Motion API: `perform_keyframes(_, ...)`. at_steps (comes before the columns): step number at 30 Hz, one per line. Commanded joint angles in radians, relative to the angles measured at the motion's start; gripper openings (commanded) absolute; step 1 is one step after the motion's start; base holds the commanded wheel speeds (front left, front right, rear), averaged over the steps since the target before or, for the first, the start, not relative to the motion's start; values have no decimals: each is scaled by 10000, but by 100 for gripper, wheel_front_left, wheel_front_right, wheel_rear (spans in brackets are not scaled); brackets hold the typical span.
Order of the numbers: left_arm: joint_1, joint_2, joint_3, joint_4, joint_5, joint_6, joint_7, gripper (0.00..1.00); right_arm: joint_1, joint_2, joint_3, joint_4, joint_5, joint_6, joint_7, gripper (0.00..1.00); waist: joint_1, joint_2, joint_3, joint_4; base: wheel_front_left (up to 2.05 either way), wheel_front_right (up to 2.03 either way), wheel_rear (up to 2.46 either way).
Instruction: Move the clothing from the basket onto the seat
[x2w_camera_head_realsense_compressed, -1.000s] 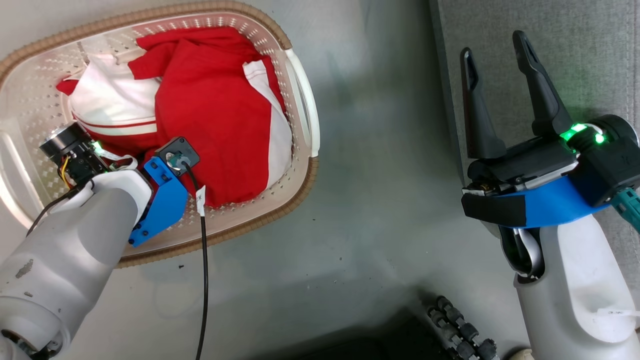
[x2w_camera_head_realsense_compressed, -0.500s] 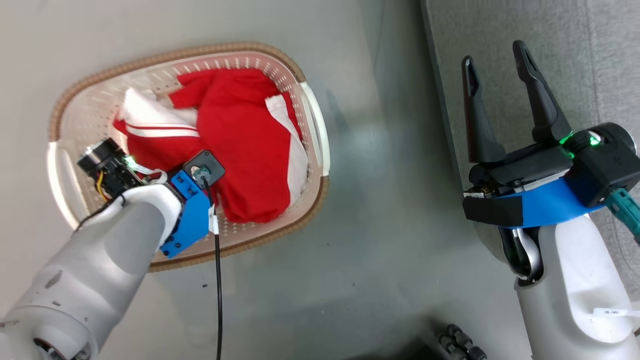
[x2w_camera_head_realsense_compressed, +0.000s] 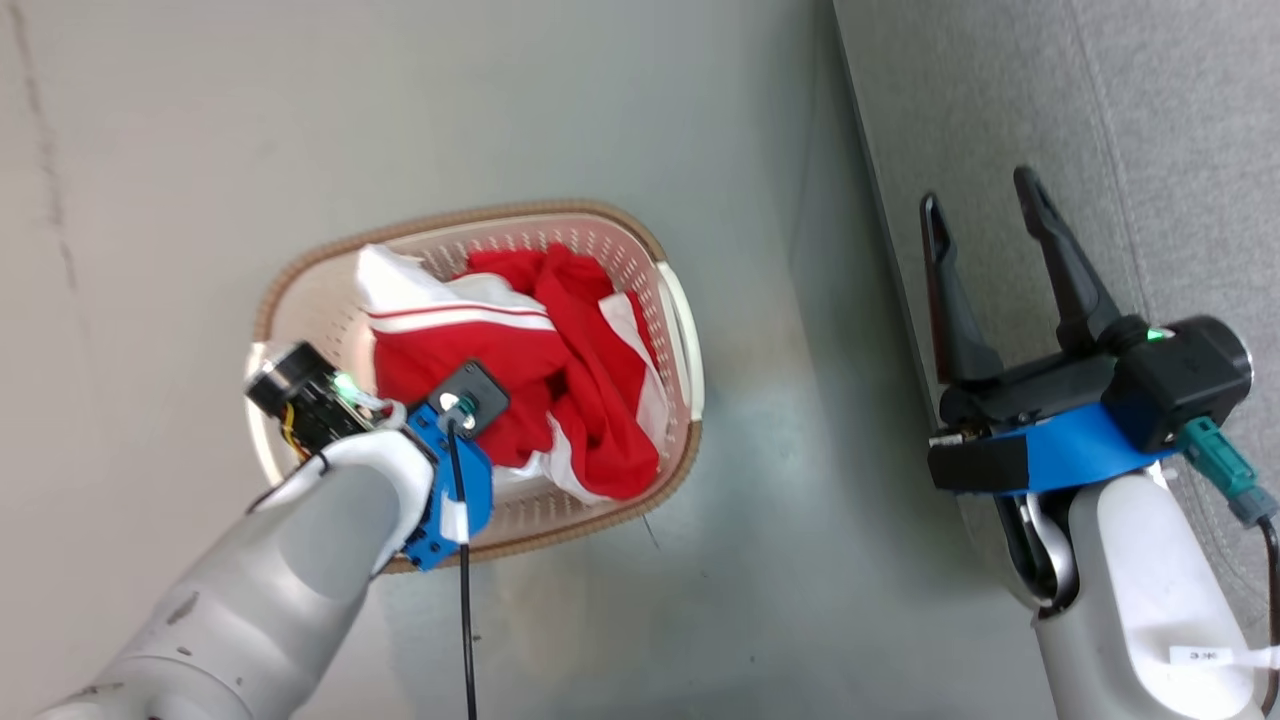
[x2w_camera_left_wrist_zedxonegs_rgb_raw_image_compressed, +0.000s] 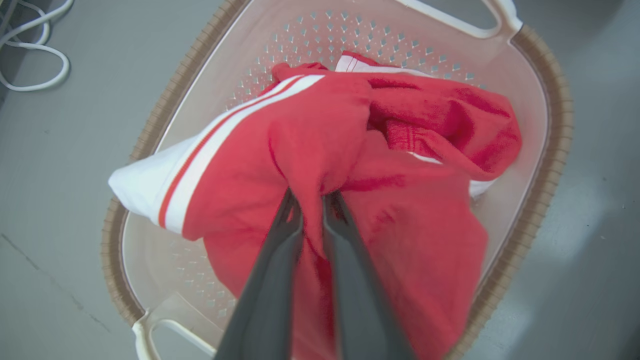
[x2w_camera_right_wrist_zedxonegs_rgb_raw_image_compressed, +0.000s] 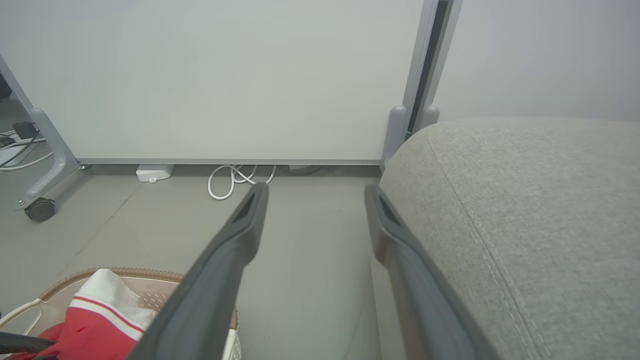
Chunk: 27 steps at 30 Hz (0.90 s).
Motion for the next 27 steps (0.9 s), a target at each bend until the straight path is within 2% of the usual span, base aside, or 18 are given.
perform_keyframes(1, 144, -68, -34, -16, -81, -11, -178, 0, 199, -44, -35, 61, -56, 1, -11, 100, 1, 0, -609, 331, 0, 0, 0)
perform_keyframes(17, 526, -481, 84, -365, -1559, -11, -1415, 0, 1265, -152, -290, 467, -130, 1, -11, 100, 1, 0, -2715, 1067, 0, 0, 0)
perform_keyframes(22, 474, -458, 723, -997, -1789, 8, -1473, 0, 1602, -168, -331, 576, -117, 1, -11, 100, 1, 0, -3285, 1246, 0, 0, 0)
perform_keyframes(27, 855, -239, 1693, -2082, -1622, 244, -1468, 0, 1920, -165, -313, 685, -72, 1, -11, 100, 1, 0, -3846, 1316, 0, 0, 0)
